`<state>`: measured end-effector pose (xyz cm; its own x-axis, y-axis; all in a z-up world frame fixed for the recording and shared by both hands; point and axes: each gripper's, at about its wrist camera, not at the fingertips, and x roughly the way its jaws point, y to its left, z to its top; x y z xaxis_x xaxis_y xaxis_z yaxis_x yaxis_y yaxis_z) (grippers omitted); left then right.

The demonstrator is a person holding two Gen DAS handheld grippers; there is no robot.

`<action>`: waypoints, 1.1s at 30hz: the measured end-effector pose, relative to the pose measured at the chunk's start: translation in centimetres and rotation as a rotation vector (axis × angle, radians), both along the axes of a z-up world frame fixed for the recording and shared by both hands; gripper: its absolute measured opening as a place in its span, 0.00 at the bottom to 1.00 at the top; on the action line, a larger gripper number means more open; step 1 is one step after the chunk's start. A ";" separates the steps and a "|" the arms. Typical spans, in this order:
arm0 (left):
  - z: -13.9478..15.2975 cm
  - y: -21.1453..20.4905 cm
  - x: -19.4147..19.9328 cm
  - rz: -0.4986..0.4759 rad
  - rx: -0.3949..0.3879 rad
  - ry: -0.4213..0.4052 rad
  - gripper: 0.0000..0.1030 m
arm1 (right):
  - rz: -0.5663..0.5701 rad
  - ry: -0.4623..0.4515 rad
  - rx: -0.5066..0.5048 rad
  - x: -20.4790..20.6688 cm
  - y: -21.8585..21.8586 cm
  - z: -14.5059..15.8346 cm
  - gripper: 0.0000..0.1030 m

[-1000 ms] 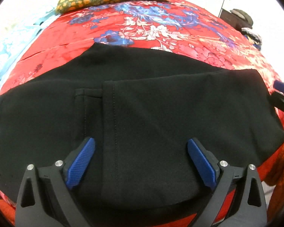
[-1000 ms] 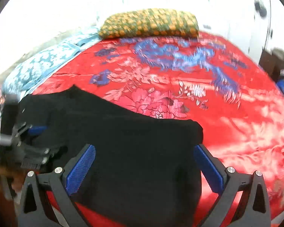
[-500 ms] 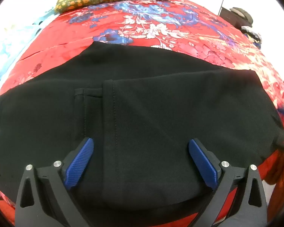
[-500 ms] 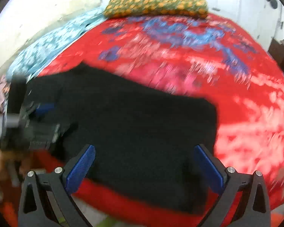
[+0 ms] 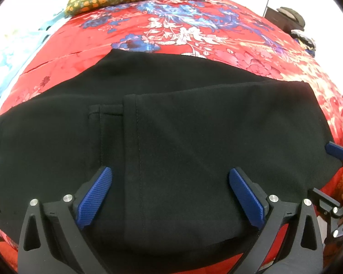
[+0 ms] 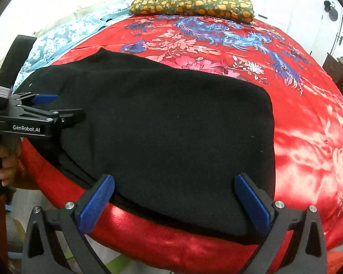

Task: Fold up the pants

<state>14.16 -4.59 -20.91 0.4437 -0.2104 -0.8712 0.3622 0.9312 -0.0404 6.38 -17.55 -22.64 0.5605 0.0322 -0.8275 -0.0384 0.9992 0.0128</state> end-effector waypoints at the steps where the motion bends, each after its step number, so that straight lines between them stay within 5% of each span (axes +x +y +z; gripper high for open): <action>1: 0.0 0.0 0.0 -0.001 0.000 -0.001 0.99 | 0.001 -0.005 -0.001 0.1 -0.1 -0.1 1.00; 17: -0.1 0.1 -0.2 0.005 -0.005 -0.006 0.99 | 0.000 -0.094 0.001 -1.0 -0.2 -0.4 1.00; 33: -0.1 0.3 -0.3 0.006 -0.027 -0.025 1.00 | 0.039 -0.044 -0.053 -0.8 0.5 -0.4 1.00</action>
